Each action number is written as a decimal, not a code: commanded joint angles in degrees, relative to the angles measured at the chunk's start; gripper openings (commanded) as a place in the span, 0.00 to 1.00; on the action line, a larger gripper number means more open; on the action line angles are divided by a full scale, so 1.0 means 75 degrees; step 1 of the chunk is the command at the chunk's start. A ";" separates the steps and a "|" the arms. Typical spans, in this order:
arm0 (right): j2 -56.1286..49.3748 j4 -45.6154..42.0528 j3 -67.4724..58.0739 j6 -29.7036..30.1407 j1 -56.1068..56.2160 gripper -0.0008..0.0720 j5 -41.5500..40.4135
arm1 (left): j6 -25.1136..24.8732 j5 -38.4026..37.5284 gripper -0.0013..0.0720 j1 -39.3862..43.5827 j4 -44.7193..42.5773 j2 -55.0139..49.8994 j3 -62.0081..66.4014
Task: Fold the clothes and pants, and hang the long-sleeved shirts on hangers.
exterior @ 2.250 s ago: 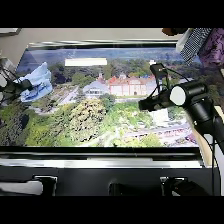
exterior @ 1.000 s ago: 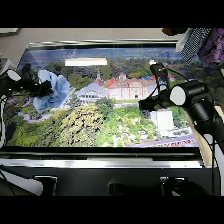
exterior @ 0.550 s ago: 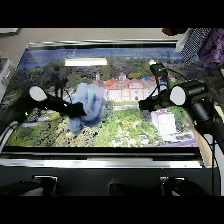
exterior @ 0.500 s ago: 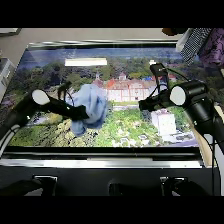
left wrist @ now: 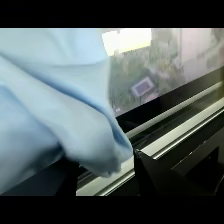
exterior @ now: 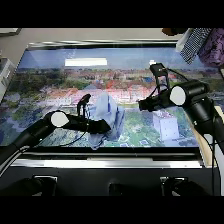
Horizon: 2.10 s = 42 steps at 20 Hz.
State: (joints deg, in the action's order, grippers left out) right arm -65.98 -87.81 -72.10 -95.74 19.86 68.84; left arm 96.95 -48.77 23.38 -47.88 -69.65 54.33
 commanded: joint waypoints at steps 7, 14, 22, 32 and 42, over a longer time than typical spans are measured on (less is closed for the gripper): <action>0.0061 0.0146 -0.0195 -0.0385 0.0006 0.08 -0.0248 | -0.0761 -0.0329 0.56 -0.2929 0.0009 0.1801 0.0079; 0.0099 0.3229 0.0688 0.0988 -0.3136 0.38 -0.0259 | -0.0755 -0.0347 0.55 -0.3861 0.0012 0.1874 0.0070; -0.1285 0.8209 0.3946 0.3692 -0.2771 0.59 -0.1326 | -0.0554 -0.0361 0.59 -0.3885 0.0012 0.1792 0.0058; -0.2442 0.9483 0.3931 0.3669 -0.1131 0.58 -0.3465 | -0.0498 -0.0376 0.80 -0.3882 0.0012 0.1492 0.0052; -0.2500 0.9605 0.3917 0.3144 -0.0985 0.53 -0.3789 | -0.0501 -0.0379 0.80 -0.3882 0.0012 0.1317 0.0052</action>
State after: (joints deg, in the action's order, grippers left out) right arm -84.49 -15.94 -42.70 -70.78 12.34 40.49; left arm 93.23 -51.62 -5.69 -47.77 -59.46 54.74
